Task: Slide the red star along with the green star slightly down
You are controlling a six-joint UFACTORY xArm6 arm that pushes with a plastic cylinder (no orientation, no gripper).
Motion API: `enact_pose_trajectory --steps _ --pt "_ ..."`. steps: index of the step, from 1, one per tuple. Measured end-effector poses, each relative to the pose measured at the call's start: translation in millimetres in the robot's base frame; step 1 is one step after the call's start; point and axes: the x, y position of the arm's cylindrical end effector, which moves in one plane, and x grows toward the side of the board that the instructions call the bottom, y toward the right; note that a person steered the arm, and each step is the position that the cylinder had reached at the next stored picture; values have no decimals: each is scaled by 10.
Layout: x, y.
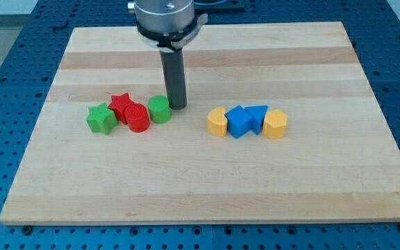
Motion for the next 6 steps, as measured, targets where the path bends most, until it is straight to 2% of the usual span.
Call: enact_pose_trajectory --steps 1,2,3,6 --pt "-63 -2" --pt "-420 -97" --pt "-466 -425" --pt "-7 -1006"
